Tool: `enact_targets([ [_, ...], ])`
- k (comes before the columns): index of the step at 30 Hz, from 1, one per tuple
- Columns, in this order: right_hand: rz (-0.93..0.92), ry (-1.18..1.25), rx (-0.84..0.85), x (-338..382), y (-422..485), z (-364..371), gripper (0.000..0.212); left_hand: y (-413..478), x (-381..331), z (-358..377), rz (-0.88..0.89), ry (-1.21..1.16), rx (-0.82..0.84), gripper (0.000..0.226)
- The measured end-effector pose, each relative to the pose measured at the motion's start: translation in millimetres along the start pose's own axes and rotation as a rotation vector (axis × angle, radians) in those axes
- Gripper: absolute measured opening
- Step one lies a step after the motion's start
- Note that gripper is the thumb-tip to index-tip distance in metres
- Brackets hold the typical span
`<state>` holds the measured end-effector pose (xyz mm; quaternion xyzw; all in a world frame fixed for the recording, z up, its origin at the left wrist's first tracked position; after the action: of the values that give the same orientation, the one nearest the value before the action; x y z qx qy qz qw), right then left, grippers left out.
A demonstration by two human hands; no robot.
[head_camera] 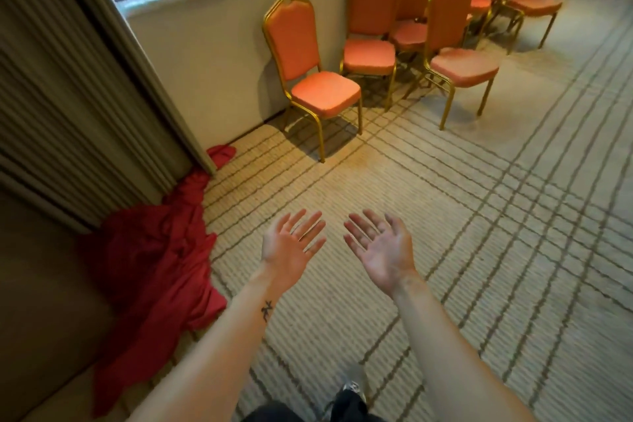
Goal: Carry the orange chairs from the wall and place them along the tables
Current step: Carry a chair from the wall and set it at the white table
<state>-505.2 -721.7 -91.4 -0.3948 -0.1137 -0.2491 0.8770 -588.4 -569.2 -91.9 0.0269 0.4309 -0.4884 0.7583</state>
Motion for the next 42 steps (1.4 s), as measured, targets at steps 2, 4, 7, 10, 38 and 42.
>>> enact_targets([
  [2, 0.016, -0.026, 0.013, 23.5, 31.0, 23.8, 0.050, 31.2, -13.0, 9.0, 0.024, -0.006, -0.031, 0.046],
  [4, 0.040, -0.036, 0.025, 41.3, 59.0, 45.0, 0.050, 59.5, -24.7, 14.4, 0.028, -0.026, -0.065, 0.047],
  [7, 0.069, -0.065, 0.043, 64.0, 104.5, 76.7, 0.051, 107.9, -42.2, 20.4, 0.034, -0.061, -0.100, 0.047],
  [10, 0.091, -0.083, 0.050, 81.9, 164.4, 111.7, 0.050, 171.2, -65.8, 21.1, 0.048, -0.069, -0.120, 0.047],
  [38, 0.090, -0.132, 0.058, 306.5, 681.1, 468.5, 0.052, 765.8, -328.6, 100.1, 0.075, -0.055, -0.074, 0.053],
  [42, 0.110, -0.154, 0.096, 347.0, 746.3, 525.0, 0.052, 841.7, -372.0, 124.3, 0.094, -0.081, -0.058, 0.051],
])
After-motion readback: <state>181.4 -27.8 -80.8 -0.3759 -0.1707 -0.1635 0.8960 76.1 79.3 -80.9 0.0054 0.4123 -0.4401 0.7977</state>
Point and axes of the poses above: each hand's wrist, its own y-axis towards the middle knuckle, its own z-axis out of the palm, x = y × z, the point moved 10 cm from there along y, towards the middle knuckle, and after that the axes turned 13 degrees about z, right-handed, at the moved point
